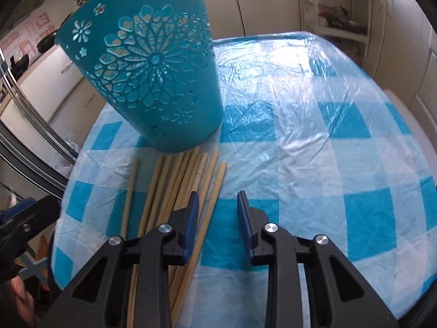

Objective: Organize utensils
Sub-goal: 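Lower the left gripper onto the chopstick bundle and grasp one chopstick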

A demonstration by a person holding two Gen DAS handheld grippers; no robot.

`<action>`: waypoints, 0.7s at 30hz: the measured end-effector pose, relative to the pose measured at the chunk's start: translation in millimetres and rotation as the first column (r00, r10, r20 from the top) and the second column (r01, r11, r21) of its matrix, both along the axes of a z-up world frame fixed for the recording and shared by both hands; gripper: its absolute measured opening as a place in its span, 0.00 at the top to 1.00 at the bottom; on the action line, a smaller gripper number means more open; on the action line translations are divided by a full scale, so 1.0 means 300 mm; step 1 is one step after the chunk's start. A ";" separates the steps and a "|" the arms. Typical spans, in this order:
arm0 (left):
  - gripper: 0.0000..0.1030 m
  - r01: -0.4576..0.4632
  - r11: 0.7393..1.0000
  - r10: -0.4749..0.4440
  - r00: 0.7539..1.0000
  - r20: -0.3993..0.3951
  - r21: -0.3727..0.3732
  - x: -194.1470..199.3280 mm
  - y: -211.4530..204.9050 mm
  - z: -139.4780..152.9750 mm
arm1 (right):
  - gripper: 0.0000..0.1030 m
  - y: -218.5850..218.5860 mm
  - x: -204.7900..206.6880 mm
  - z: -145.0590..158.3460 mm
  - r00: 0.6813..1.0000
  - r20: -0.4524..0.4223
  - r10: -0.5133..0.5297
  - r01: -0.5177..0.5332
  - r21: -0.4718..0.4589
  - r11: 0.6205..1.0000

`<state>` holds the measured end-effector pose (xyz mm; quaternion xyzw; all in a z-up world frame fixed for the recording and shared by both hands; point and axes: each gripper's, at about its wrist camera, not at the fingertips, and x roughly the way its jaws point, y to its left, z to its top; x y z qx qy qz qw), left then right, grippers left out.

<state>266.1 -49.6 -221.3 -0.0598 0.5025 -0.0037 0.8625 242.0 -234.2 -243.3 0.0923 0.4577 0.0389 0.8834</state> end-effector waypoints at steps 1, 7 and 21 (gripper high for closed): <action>0.07 0.002 1.000 -0.002 1.000 -0.008 0.000 0.016 -0.006 -0.014 | 0.74 0.012 0.002 0.002 1.000 0.012 0.011 -0.011 -0.006 1.000; 0.07 0.042 0.999 -0.041 0.998 -0.037 0.014 0.112 -0.079 -0.097 | 0.91 0.044 -0.013 0.000 0.992 0.034 0.125 -0.120 -0.118 0.986; 0.64 0.118 0.987 -0.116 0.993 -0.025 0.106 0.208 -0.153 -0.170 | 0.92 -0.019 0.023 0.016 0.975 -0.039 0.218 -0.220 -0.069 0.973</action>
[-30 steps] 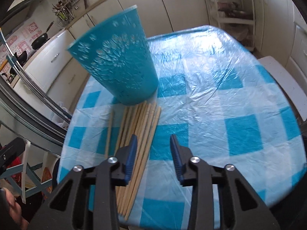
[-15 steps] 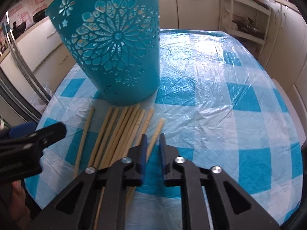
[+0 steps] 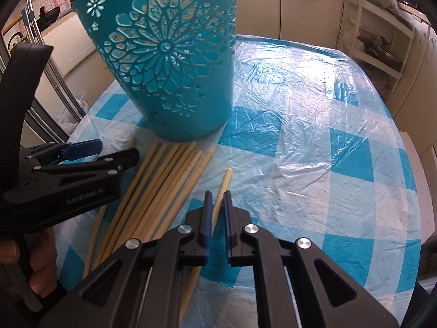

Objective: Organize utensils
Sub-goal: 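Lower the left gripper onto the chopstick bundle and grasp one chopstick, then lift the chopstick with the left gripper and drop it into the teal basket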

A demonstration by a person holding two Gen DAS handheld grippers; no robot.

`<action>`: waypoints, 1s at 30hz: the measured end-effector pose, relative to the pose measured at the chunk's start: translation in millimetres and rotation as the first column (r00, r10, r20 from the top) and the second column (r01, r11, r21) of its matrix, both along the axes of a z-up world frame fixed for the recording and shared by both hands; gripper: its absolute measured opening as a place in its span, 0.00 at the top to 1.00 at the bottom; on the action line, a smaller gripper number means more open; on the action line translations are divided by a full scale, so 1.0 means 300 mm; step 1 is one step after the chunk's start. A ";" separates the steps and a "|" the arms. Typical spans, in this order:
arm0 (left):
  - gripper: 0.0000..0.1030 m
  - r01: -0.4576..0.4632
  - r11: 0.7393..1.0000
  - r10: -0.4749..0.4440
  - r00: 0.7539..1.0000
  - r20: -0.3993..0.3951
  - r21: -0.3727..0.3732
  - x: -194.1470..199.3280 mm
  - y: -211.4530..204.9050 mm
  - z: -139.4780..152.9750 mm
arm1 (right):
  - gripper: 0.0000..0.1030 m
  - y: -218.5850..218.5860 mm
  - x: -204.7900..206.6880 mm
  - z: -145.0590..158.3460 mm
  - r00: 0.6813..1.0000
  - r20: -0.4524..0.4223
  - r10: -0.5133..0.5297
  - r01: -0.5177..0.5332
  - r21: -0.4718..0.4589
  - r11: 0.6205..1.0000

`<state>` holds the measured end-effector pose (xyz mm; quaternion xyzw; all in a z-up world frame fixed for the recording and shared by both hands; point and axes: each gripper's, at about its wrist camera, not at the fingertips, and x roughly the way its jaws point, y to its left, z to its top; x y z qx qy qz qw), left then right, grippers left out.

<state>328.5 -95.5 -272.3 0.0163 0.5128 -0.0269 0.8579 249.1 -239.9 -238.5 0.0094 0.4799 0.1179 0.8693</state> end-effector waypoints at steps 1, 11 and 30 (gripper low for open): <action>0.70 0.009 1.000 -0.009 1.000 0.002 0.002 0.001 -0.001 0.004 | 0.92 0.004 0.001 -0.001 1.000 0.000 0.004 -0.004 -0.004 1.000; 0.95 0.023 0.981 -0.028 0.999 -0.027 -0.191 -0.006 0.108 0.076 | 0.92 -0.010 0.006 -0.004 1.000 -0.009 -0.008 0.008 0.013 1.000; 0.95 0.226 0.886 -0.030 0.899 0.438 -0.405 -0.140 0.232 0.860 | 0.92 -0.031 -0.037 -0.022 0.997 0.078 -0.020 0.015 0.068 0.998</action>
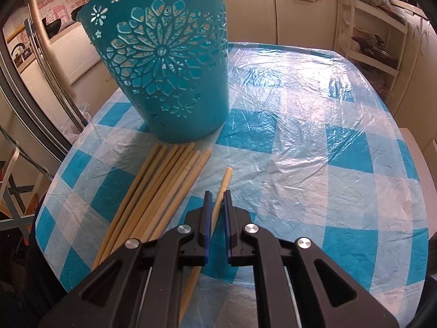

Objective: Organize utensils
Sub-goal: 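Lift the chopstick with the left gripper and drop it into the teal basket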

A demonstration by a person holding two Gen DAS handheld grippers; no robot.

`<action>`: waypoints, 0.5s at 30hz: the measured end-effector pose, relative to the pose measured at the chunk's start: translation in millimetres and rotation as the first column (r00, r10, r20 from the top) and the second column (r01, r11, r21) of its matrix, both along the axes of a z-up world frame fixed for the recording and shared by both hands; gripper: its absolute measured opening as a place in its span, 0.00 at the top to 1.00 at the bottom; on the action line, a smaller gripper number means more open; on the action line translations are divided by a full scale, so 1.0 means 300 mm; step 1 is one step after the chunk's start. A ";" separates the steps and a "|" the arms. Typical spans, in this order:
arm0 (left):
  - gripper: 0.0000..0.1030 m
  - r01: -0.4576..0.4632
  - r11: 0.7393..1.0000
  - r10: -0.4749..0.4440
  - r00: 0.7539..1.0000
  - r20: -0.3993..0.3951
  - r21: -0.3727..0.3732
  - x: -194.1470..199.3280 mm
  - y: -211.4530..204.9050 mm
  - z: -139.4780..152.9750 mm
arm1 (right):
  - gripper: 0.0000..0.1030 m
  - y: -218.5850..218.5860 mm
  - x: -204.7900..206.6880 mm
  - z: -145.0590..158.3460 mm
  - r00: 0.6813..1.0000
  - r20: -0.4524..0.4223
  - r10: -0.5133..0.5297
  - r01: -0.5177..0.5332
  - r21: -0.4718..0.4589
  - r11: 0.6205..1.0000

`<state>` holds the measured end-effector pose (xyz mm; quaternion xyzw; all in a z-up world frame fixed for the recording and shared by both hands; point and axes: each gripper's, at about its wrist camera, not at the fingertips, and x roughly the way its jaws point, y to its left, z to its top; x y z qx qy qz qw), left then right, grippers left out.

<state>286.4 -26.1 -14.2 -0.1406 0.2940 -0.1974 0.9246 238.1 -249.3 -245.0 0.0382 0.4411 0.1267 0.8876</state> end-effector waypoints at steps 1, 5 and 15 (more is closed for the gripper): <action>0.95 0.004 1.000 -0.004 1.000 0.018 -0.001 -0.008 -0.005 0.030 | 0.92 -0.001 -0.005 -0.001 1.000 0.003 0.001 -0.001 0.003 1.000; 0.95 0.004 1.000 -0.005 0.995 0.101 0.003 -0.033 -0.029 0.155 | 0.92 -0.010 -0.010 -0.001 1.000 0.010 0.002 -0.002 0.015 1.000; 0.95 -0.124 0.982 0.092 0.972 0.215 0.141 0.096 -0.148 0.150 | 0.91 -0.018 -0.004 0.007 1.000 -0.007 0.007 -0.007 0.025 1.000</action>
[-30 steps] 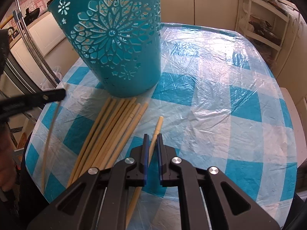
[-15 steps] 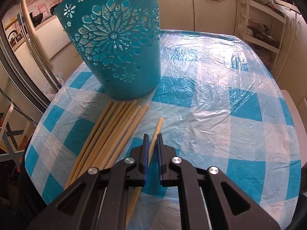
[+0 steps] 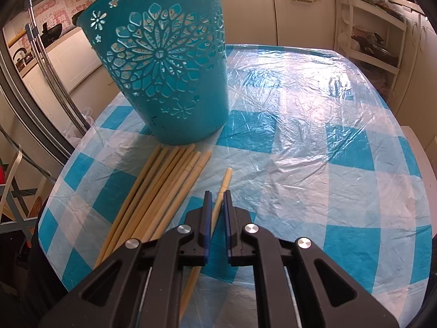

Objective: Organize utensils
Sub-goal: 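Lift the chopstick with the left gripper and drop it into the teal basket, then grasp one wooden chopstick with the right gripper and lift it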

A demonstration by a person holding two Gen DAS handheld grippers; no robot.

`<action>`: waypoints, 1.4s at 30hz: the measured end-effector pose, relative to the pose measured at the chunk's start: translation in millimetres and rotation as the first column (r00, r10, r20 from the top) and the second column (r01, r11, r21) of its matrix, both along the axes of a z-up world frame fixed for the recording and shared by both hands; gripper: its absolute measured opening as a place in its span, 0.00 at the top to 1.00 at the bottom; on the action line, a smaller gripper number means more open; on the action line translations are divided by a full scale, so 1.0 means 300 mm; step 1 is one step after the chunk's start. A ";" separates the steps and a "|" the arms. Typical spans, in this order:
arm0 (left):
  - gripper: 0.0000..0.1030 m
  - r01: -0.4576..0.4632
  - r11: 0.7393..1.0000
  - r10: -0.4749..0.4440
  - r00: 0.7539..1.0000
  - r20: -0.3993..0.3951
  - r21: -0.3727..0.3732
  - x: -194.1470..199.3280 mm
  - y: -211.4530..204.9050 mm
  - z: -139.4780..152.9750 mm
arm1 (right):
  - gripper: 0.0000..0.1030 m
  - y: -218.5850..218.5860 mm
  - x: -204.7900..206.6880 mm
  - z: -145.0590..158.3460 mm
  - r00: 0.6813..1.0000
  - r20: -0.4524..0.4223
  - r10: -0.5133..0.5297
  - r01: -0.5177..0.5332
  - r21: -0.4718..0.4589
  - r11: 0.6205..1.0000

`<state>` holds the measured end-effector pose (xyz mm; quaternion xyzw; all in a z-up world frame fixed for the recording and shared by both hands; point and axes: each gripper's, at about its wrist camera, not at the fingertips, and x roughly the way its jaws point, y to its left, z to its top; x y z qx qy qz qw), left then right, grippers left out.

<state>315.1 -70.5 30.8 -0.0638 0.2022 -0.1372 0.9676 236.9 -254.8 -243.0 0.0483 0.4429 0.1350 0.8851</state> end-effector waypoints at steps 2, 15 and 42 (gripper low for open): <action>0.95 -0.010 0.999 0.012 0.999 -0.045 0.034 0.060 -0.025 -0.087 | 0.91 -0.006 0.004 0.003 1.000 -0.013 0.002 -0.002 0.005 1.000; 0.77 -0.033 0.994 0.066 0.944 -0.324 0.106 0.184 -0.020 -0.482 | 0.92 0.023 0.041 0.015 0.998 -0.050 0.050 -0.053 -0.079 0.995; 0.28 -0.182 0.981 0.135 0.880 -0.456 -0.060 -0.089 0.306 -0.599 | 0.94 -0.112 -0.060 0.478 0.954 0.298 -0.018 -0.106 0.394 0.913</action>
